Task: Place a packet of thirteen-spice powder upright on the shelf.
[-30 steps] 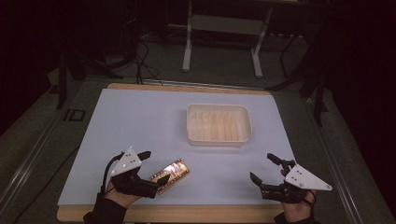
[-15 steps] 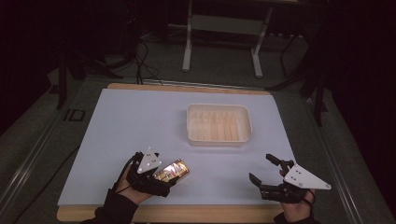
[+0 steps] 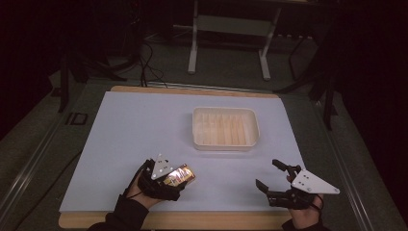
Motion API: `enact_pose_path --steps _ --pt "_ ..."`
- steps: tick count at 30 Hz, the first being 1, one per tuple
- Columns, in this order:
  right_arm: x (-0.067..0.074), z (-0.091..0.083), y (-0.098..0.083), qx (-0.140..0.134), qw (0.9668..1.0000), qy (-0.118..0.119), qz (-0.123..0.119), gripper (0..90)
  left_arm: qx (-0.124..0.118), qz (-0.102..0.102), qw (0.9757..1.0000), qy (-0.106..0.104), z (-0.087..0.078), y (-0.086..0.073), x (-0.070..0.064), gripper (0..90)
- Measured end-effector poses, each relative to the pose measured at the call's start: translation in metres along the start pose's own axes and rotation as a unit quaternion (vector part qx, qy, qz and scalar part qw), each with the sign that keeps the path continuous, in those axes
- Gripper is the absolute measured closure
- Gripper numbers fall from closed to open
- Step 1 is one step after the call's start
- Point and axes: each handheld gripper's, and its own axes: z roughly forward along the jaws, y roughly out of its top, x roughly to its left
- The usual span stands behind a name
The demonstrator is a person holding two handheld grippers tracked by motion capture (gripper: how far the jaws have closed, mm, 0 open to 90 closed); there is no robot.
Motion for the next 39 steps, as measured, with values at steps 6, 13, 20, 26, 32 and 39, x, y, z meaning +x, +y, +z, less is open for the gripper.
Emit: enact_pose_path --steps 6,13,20,26,32,39 --pt "0.000 0.001 -0.001 0.003 1.0000 0.006 0.004 14.5 0.022 0.000 0.9998 0.002 0.015 -0.008 0.000 8.6" --pt "-0.001 0.002 -0.001 0.006 0.9999 0.010 0.008 14.5 0.060 -0.002 0.9982 0.000 0.029 -0.011 0.003 7.7" --pt "-0.001 0.002 -0.002 0.006 0.9999 0.013 0.010 14.6 0.080 0.016 0.9967 0.001 0.040 -0.010 0.000 12.1" --pt "-0.002 0.002 -0.002 0.008 0.9998 0.016 0.013 14.6 0.094 0.014 0.9954 -0.011 0.044 -0.012 0.004 14.8" --pt "-0.002 0.003 -0.003 0.008 0.9996 0.022 0.015 14.6 0.116 0.025 0.9928 -0.019 0.046 -0.015 0.006 16.0" --pt "-0.002 0.004 -0.003 0.010 0.9995 0.026 0.016 14.7 0.127 0.036 0.9912 -0.012 0.049 -0.015 0.003 23.2"
